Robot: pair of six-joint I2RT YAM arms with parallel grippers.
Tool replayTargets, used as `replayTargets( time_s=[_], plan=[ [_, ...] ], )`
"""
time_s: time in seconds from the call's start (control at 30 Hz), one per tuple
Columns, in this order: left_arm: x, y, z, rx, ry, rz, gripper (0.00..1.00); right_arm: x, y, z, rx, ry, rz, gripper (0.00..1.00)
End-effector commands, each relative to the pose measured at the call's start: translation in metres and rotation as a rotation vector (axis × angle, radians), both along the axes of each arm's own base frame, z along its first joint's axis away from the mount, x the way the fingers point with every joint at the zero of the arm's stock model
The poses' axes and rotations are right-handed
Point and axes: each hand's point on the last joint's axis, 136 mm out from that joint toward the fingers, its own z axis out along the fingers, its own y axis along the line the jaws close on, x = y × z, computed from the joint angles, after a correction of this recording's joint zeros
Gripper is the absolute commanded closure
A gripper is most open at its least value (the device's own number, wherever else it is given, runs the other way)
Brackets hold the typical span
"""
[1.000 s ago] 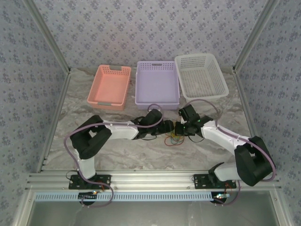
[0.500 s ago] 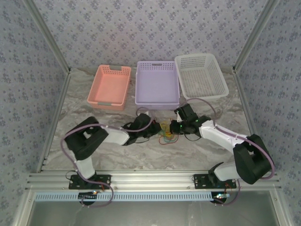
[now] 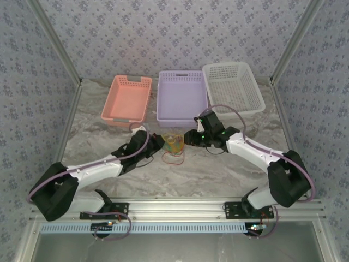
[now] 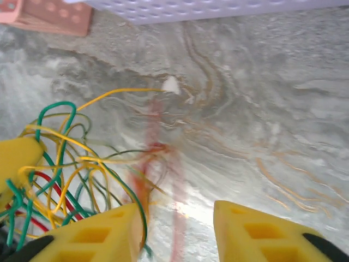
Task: Untangle the cables
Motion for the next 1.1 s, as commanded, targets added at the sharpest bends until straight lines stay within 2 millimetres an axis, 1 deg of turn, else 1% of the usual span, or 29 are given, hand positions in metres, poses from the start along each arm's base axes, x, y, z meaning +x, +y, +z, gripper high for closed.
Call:
replayTargets(
  time_s=[0.0, 0.07, 0.13, 0.17, 0.23, 0.33, 0.4, 0.47, 0.57, 0.63, 0.73, 0.8, 0.87, 0.97, 1.0, 1.07],
  plan=[
    [-0.008, 0.026, -0.028, 0.096, 0.055, 0.047, 1.00, -0.007, -0.014, 0.006, -0.065, -0.020, -0.038, 0.47],
    [-0.009, 0.026, -0.031, 0.082, 0.058, 0.043, 1.00, -0.012, -0.018, 0.015, -0.051, -0.044, -0.043, 0.41],
    [-0.010, 0.026, -0.032, 0.065, 0.063, 0.038, 1.00, -0.018, -0.026, 0.015, -0.052, -0.060, -0.056, 0.36],
    [-0.010, 0.025, -0.032, 0.059, 0.067, 0.034, 1.00, -0.021, -0.030, 0.011, -0.056, -0.060, -0.060, 0.36],
    [-0.010, 0.026, -0.031, 0.055, 0.070, 0.032, 1.00, -0.026, -0.033, -0.001, -0.049, -0.044, -0.065, 0.42],
    [-0.011, 0.029, -0.030, 0.052, 0.088, 0.029, 1.00, -0.036, -0.030, -0.029, -0.035, 0.022, -0.071, 0.52],
    [-0.013, 0.037, -0.034, 0.075, 0.108, 0.041, 1.00, -0.041, -0.024, -0.042, -0.059, 0.036, -0.059, 0.58],
    [-0.015, 0.044, -0.039, 0.084, 0.117, 0.055, 1.00, -0.045, -0.015, -0.049, -0.099, 0.027, -0.041, 0.61],
    [-0.016, 0.051, -0.046, 0.060, 0.133, 0.076, 1.00, -0.055, 0.007, -0.058, -0.163, 0.016, -0.005, 0.63],
    [-0.018, 0.053, -0.049, 0.036, 0.138, 0.087, 1.00, -0.064, 0.024, -0.062, -0.174, 0.002, 0.008, 0.65],
    [-0.019, 0.054, -0.050, -0.007, 0.150, 0.115, 1.00, -0.077, 0.047, -0.062, -0.143, -0.034, 0.006, 0.63],
    [-0.019, 0.055, -0.048, -0.062, 0.157, 0.147, 1.00, -0.084, 0.056, -0.061, -0.104, -0.029, -0.024, 0.60],
    [-0.018, 0.053, -0.042, -0.128, 0.153, 0.172, 1.00, -0.089, 0.062, -0.060, -0.047, -0.001, -0.071, 0.56],
    [-0.016, 0.049, -0.028, -0.226, 0.139, 0.198, 1.00, -0.091, 0.070, -0.055, 0.090, 0.044, -0.144, 0.48],
    [-0.016, 0.048, -0.024, -0.251, 0.144, 0.210, 1.00, -0.091, 0.072, -0.053, 0.125, 0.065, -0.170, 0.47],
    [-0.019, 0.051, -0.019, -0.282, 0.166, 0.249, 1.00, -0.090, 0.073, -0.048, 0.180, 0.095, -0.219, 0.47]
  ],
)
